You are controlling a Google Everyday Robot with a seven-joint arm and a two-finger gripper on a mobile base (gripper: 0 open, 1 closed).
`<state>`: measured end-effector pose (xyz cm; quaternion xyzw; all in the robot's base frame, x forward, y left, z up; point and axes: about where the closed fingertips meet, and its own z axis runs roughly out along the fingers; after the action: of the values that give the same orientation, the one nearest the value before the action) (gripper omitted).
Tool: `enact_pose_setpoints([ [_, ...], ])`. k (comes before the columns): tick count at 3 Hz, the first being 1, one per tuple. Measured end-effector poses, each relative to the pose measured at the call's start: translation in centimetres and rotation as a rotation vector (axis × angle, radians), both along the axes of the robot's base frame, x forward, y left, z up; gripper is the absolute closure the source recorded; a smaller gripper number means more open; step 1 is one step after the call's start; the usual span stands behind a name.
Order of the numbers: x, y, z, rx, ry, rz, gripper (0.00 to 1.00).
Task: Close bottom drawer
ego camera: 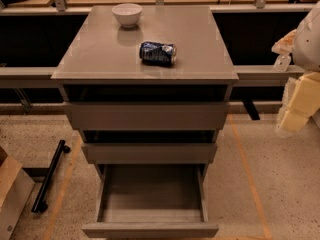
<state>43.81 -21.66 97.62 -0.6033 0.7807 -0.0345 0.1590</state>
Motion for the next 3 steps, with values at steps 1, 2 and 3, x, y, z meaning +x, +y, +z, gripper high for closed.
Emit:
enact_pose_setpoints([
  [1,0.0,0.0,0.0,0.000,0.000,0.000,0.00],
  [2,0.0,0.0,0.1,0.004,-0.008,0.001,0.16],
  [3,0.2,-0.7,-2.6,0.042,0.021,-0.022,0.40],
])
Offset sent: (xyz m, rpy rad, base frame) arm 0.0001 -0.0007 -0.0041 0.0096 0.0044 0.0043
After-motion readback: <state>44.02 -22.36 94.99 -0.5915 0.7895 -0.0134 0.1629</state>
